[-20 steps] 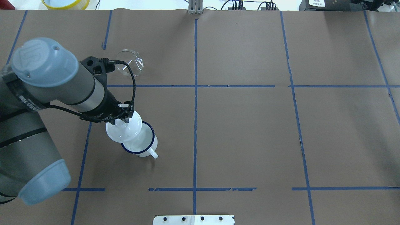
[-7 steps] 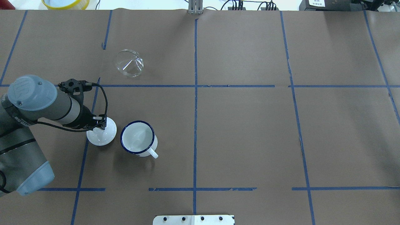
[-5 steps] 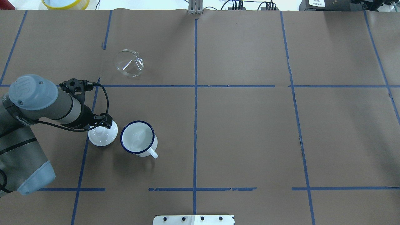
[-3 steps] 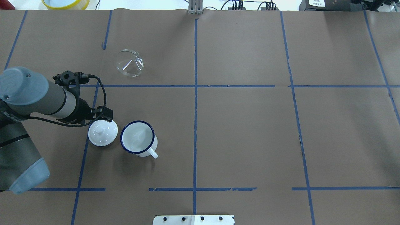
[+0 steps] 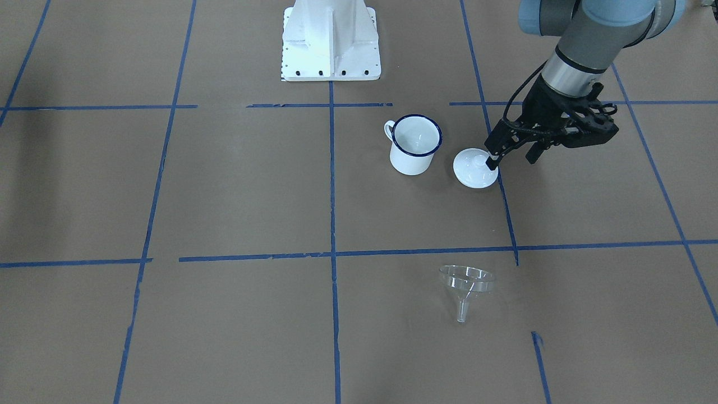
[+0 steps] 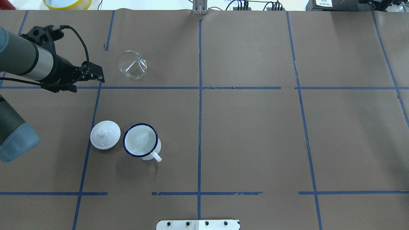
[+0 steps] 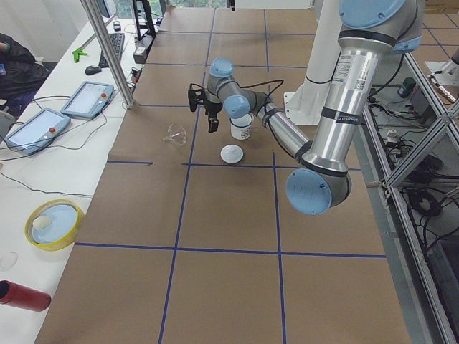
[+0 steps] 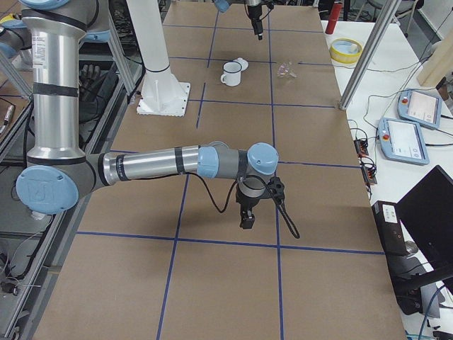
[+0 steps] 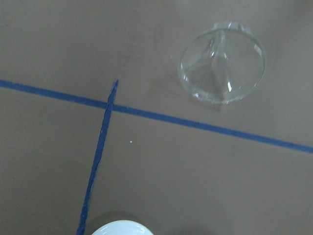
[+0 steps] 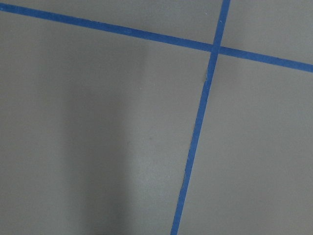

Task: Place funnel on cup
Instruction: 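Move the left gripper to the clear glass funnel and grasp its stem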

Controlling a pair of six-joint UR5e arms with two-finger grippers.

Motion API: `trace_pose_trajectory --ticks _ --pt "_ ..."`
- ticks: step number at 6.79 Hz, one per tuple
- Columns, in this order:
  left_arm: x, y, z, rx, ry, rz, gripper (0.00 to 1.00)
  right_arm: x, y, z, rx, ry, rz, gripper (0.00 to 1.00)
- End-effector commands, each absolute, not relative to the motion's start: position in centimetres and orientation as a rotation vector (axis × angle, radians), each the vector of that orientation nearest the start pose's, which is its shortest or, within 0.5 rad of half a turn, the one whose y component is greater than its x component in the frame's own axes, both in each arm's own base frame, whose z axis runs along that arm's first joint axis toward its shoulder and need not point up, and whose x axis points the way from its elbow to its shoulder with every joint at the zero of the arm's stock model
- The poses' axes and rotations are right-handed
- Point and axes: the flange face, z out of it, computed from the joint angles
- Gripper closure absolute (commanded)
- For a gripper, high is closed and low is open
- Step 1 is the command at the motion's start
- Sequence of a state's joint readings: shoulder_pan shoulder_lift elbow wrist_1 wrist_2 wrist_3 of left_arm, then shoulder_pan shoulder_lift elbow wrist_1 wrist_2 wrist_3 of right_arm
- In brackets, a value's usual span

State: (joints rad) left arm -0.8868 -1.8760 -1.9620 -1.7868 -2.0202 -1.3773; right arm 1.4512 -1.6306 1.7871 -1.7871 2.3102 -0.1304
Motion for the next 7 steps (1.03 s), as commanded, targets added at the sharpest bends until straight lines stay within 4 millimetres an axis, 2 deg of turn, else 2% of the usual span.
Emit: trace_pose_trajectory --ticks 1,2,3,4,5,6,7 --pt "31.3 -55.6 25.7 0.073 1.005 -0.783 0.0 1.1 -46.2 60.5 -0.053 -0.741 -0.216 0.0" --pt "32.8 -57.2 25.9 0.047 1.028 -0.912 0.0 1.1 -46.2 60.6 -0.055 -0.741 -0.216 0.0" --pt "35.3 -57.7 27.4 0.052 1.042 -1.006 0.0 1.1 -46.2 60.6 -0.055 -0.741 -0.216 0.0" --pt "39.8 -58.2 28.3 0.072 1.013 -1.038 0.0 1.1 -46.2 60.5 -0.053 -0.741 -0.216 0.0" --pt "41.5 -58.7 29.3 0.077 1.012 -1.032 0.0 1.1 -46.2 60.5 -0.053 -0.741 -0.216 0.0" --pt "43.2 -57.9 30.0 0.063 1.006 -1.011 0.0 1.1 -46.2 60.5 -0.053 -0.741 -0.216 0.0" --pt "43.4 -57.8 30.0 0.063 1.005 -1.006 0.0 1.1 -46.2 60.5 -0.053 -0.741 -0.216 0.0"
